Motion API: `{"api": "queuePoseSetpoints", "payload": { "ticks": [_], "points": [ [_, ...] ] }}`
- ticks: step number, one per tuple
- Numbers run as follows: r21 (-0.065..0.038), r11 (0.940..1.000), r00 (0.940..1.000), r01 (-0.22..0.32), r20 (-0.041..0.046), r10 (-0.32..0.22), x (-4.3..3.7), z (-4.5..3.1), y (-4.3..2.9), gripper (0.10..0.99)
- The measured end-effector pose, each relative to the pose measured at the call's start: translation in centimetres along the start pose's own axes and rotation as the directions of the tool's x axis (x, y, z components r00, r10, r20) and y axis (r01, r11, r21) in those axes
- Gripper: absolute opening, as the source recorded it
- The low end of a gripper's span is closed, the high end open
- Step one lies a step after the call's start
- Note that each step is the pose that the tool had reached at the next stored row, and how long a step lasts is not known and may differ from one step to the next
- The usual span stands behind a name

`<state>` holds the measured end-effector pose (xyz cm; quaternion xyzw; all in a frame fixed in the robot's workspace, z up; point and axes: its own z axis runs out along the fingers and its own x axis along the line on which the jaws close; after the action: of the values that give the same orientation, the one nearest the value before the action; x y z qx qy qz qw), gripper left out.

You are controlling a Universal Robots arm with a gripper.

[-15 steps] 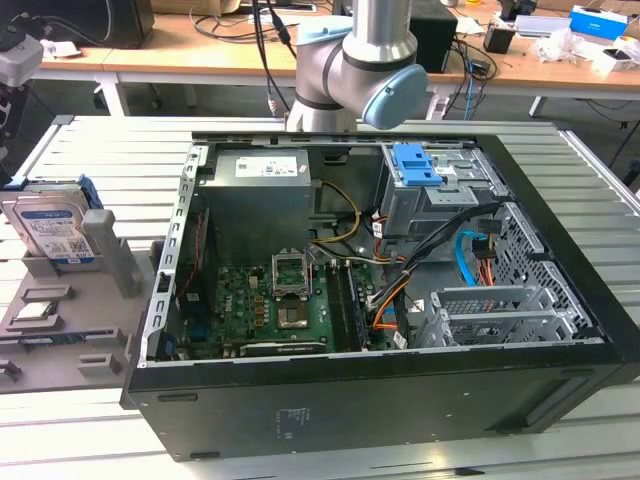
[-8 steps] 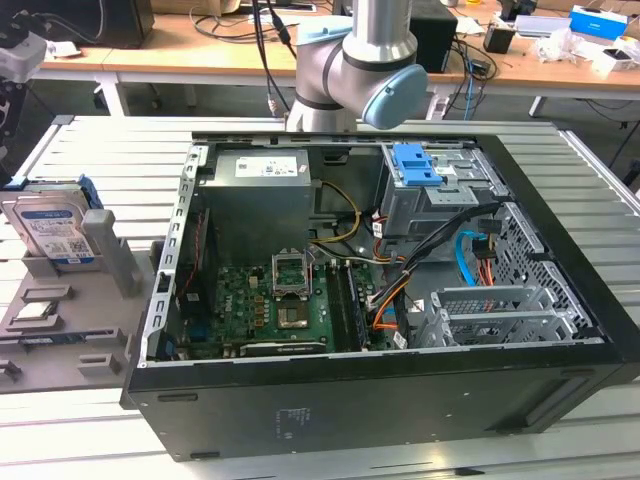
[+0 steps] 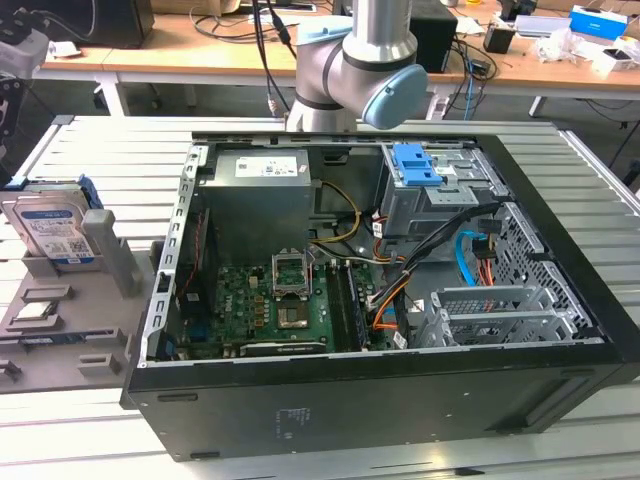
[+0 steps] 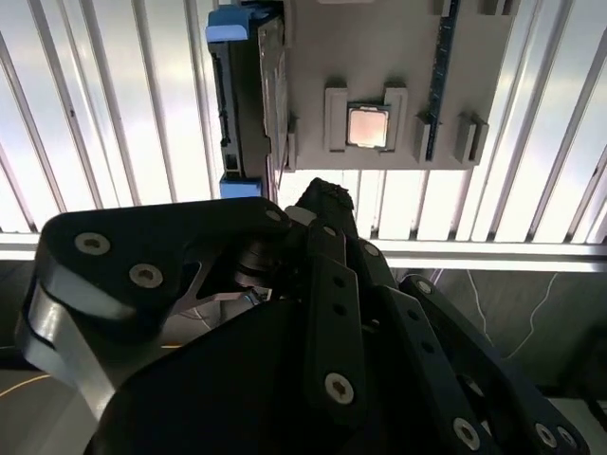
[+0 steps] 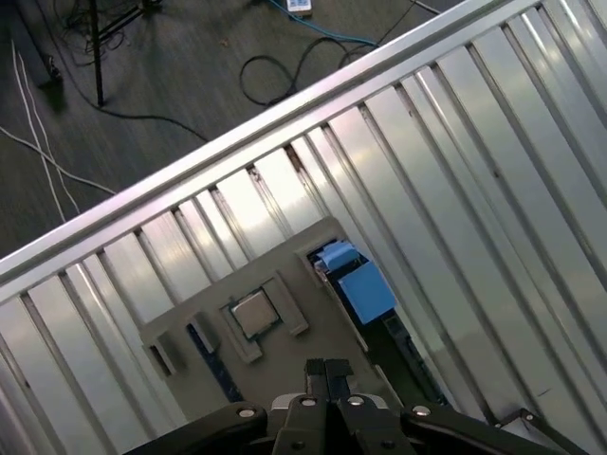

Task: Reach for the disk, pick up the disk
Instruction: 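Pick up the disk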

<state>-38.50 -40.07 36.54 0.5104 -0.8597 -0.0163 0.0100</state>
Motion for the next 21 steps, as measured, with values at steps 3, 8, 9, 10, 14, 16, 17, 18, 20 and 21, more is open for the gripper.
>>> {"api": "queuePoseSetpoints", "payload": {
  "ticks": [3, 8, 9, 10, 14, 16, 17, 18, 20, 21],
  "points": [
    [0.0, 0.9997, 0.9997, 0.025, -0.001, -0.025, 0.0, 0.0, 0.0, 0.106],
    [0.0, 0.996, 0.9959, 0.09, -0.0035, -0.09, 0.0, 0.0, 0.0, 0.106],
    [0.0, 0.9945, 0.9945, 0.104, -0.004, -0.104, 0.0, 0.0, 0.0, 0.106],
    [0.0, 0.9936, 0.9936, 0.113, -0.0043, -0.113, 0.0, 0.0, 0.0, 0.106],
    [0.0, 0.988, 0.988, 0.154, -0.0059, -0.154, 0.0, 0.0, 0.0, 0.106],
    [-0.001, 0.9804, 0.9804, 0.197, -0.0075, -0.197, 0.0, 0.0, 0.0, 0.106],
    [-0.001, 0.9782, 0.9782, 0.208, -0.008, -0.208, 0.0, 0.0, 0.0, 0.106],
    [-0.001, 0.9761, 0.9761, 0.217, -0.0083, -0.217, 0.0, 0.0, 0.0, 0.106],
    [-0.001, 0.9694, 0.9694, 0.245, -0.0094, -0.245, 0.0, 0.0, 0.0, 0.106],
    [-0.001, 0.9672, 0.9671, 0.254, -0.0097, -0.254, 0.0, 0.0, 0.0, 0.106]
  ]
}}
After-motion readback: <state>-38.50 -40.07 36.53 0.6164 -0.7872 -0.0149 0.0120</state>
